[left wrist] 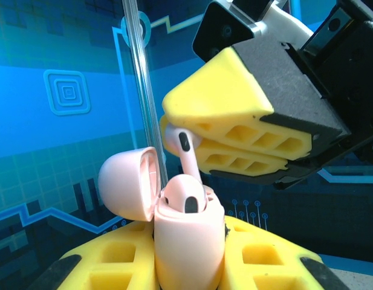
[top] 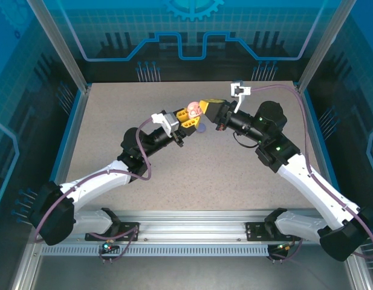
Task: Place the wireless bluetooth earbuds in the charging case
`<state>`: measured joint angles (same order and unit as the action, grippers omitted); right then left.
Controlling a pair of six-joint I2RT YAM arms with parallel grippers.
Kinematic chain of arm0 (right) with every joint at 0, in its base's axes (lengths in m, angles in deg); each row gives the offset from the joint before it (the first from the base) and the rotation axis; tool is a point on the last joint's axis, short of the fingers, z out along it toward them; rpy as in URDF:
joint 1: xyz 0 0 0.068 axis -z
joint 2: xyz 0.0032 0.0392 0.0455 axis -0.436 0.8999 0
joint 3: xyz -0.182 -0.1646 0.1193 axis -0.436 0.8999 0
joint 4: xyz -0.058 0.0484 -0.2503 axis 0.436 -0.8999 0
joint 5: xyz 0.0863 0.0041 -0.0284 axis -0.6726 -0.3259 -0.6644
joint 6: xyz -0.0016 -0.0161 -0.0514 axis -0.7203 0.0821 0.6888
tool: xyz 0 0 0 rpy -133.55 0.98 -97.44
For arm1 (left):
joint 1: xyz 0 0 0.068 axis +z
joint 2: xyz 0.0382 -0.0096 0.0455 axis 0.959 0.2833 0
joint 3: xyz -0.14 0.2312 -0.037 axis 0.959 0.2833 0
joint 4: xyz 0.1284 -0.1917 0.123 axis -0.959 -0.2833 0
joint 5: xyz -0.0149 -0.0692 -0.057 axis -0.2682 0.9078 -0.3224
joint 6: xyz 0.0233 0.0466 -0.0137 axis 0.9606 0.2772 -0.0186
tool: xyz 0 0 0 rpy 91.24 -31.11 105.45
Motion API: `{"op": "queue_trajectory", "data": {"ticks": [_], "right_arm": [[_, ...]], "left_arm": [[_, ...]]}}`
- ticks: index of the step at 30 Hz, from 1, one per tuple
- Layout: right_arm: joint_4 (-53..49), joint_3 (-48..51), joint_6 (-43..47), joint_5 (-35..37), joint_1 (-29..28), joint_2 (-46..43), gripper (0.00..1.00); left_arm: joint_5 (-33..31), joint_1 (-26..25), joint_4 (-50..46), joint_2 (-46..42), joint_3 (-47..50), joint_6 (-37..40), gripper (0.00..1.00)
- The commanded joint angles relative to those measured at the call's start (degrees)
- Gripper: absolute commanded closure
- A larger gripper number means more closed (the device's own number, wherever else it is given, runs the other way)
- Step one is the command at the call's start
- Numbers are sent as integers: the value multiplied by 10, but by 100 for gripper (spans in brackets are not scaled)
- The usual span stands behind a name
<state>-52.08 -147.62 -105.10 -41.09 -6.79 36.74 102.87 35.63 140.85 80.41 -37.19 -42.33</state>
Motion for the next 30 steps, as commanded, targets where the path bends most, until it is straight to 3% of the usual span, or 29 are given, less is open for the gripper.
{"op": "queue_trajectory", "data": {"ticks": [1, 30], "right_arm": [[12, 9, -2, 0, -7, 4, 91], [-47, 16, 17, -8, -6, 1, 93]], "left_arm": [[2, -4, 14, 2, -22, -1, 100], [-12, -4, 13, -3, -22, 7, 100]]}}
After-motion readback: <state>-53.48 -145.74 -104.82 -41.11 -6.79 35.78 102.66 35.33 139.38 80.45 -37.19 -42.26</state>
